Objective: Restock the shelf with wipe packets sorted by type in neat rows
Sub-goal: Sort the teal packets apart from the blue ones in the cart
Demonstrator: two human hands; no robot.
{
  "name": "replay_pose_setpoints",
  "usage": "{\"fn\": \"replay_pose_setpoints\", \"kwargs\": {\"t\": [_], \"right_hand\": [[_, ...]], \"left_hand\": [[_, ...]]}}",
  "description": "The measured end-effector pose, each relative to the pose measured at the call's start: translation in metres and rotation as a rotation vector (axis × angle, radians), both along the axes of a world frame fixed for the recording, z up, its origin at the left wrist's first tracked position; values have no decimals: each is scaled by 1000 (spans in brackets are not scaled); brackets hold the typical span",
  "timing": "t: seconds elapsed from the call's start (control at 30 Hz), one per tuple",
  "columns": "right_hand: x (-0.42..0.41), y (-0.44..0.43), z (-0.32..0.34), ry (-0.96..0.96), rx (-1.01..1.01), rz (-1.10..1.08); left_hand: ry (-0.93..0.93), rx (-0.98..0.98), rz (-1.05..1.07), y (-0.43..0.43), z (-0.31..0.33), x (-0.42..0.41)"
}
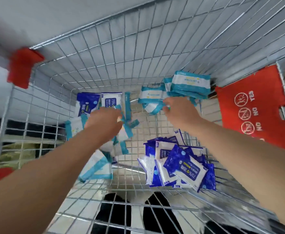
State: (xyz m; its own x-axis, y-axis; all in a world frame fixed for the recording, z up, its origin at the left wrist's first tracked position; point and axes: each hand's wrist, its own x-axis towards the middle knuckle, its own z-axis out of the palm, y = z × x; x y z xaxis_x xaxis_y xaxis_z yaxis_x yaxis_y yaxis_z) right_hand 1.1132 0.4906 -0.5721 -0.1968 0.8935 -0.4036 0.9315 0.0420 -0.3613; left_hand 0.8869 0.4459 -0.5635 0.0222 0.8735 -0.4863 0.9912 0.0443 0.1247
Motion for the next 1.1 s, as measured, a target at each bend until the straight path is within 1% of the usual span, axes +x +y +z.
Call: {"fn": "replay_pose_setpoints", "kwargs": {"t": [0.07,0.13,0.2,0.3,0.47,0.6,0.73,0.8,0.9,0.97,1.03,1.1], "right_hand": [[-32,1,-1,32,27,46],[-62,1,-6,59,30,71],[-87,1,-14,70,-6,87],[-117,-1,-28,82,-61,138],[-151,3,-52,114,-133,231],[-158,11,-65,54,-145,261],[-149,4,-71,58,-266,247],[-147,4,-70,93,-248,209],[-149,17,-68,186,-133,32],[-155,29,-69,244,-136,-54],[-162,35,-70,260,-173,-123],[-169,37,-72,246,-204,-147]], "left_hand": [[77,-7,71,1,3,-33],[134,-32,97,0,-2,-65],[143,-47,110,-1,-12,-93],[83,-54,96,-1,-28,-118],[-89,-58,127,8,-56,-123],[-125,-68,158,15,-70,-123],[-156,-95,224,16,-72,-125],[-175,-44,331,20,-67,-127],[-214,65,545,33,-57,-132],[-256,108,660,44,-54,-137],[-305,77,667,51,-57,-139],[-332,2,627,55,-65,-137]]}}
